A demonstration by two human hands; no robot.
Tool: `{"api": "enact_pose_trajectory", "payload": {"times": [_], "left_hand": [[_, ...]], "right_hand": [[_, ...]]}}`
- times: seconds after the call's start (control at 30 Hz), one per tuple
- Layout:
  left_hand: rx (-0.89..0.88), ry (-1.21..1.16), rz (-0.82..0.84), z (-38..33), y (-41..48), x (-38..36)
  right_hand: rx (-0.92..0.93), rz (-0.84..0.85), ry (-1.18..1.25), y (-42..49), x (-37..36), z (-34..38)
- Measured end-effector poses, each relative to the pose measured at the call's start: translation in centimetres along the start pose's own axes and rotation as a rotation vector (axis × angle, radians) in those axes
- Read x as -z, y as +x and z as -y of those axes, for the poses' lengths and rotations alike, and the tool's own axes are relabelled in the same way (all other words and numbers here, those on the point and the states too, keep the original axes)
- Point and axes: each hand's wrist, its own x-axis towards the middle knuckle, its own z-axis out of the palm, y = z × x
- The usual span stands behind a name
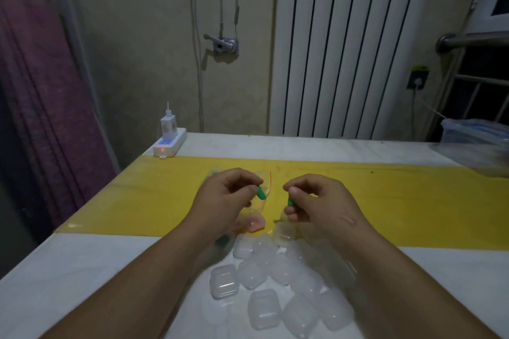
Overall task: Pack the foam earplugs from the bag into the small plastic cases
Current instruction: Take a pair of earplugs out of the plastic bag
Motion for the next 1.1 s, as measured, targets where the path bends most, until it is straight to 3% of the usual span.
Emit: {"api": "enact_pose_trajectory", "payload": {"times": [0.13,0.33,0.67,1.1], "left_hand": [[0.012,-0.028,0.004,0.2,-0.1,0.1],[0.033,-0.08,0.017,0.2,-0.2,0.4],[0.042,-0.009,0.077,-0.5,-0.7,0.2],[0.092,0.013,0.149,-1.1,-0.7,0.8]], "right_hand": [[0.088,-0.062,-0.148,-0.1,-0.2,-0.5],[0.007,-0.004,-0.032,-0.3,-0.9,-0.5],[0.094,0.057,0.045,-0.4,-1.7,-0.7],[0.086,0.006,0.082,-0.2,-1.8,-1.1]]}}
